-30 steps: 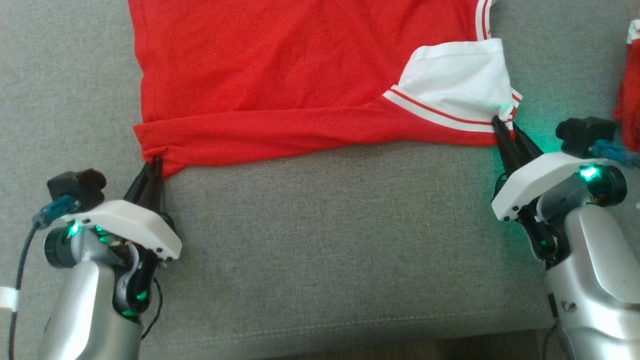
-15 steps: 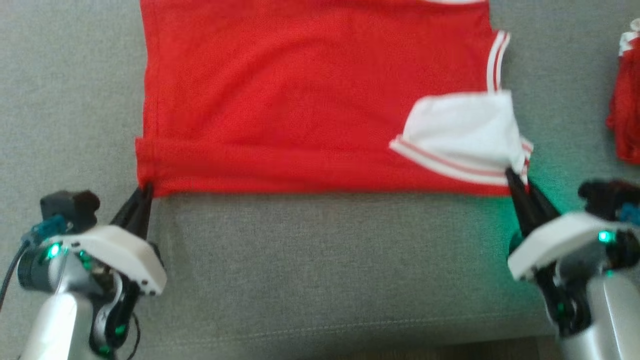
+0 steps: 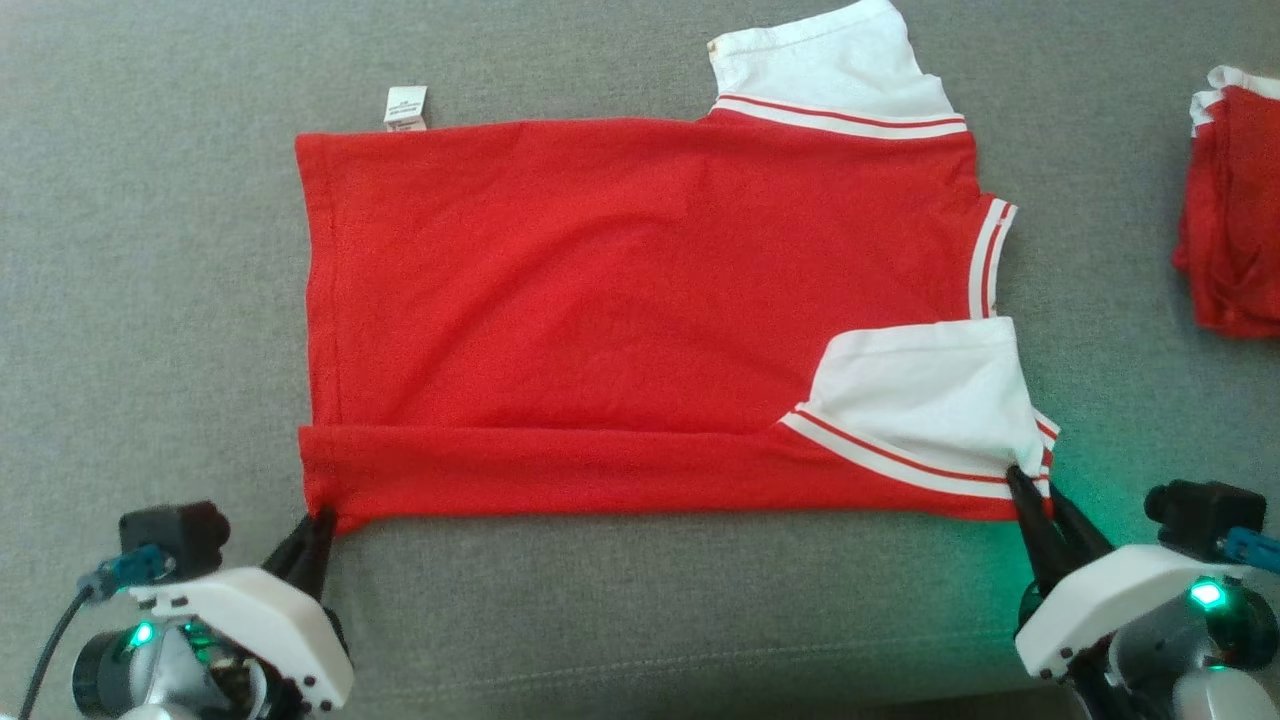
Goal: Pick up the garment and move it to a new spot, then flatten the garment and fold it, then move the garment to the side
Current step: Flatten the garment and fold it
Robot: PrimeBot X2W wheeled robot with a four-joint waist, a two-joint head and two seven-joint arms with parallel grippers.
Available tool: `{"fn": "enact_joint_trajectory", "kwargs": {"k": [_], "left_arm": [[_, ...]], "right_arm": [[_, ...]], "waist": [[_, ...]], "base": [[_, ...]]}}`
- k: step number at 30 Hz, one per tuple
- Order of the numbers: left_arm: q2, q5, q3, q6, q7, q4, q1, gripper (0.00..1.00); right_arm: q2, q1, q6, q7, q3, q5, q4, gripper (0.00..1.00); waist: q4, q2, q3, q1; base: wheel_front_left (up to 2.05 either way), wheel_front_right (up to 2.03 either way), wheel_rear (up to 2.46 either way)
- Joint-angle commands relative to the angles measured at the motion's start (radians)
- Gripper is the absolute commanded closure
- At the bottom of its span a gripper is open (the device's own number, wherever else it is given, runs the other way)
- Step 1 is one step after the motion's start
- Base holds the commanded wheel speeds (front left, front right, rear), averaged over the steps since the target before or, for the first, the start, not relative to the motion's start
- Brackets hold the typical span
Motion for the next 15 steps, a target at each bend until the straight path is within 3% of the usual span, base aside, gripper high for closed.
{"fn": "enact_joint_trajectory", "kwargs": {"k": [1,9,15], "left_arm": [[0.007,0.004,0.043,0.007,-0.018,-0.023,-0.024,0.00],[-0.050,0.078,0.061,0.062,-0.259,-0.051,-0.055,0.00],[-0.069,0.171,0.045,0.100,-0.429,-0.098,-0.097,0.00]], "right_arm": [[-0.015,-0.015,0.004,-0.022,0.018,-0.017,-0.034,0.00],[-0.051,-0.087,0.004,-0.259,0.036,-0.115,-0.090,0.00],[-0.064,-0.138,0.004,-0.331,0.085,-0.159,-0.168,0.00]], "waist": [[0.001,-0.0001,-0.002,0.0000],[-0.002,-0.0001,-0.016,0.0000],[-0.007,-0.0001,-0.029,0.0000]], "base": [[0.00,0.00,0.00],[0.00,0.00,0.00],[0.00,0.00,0.00]]}}
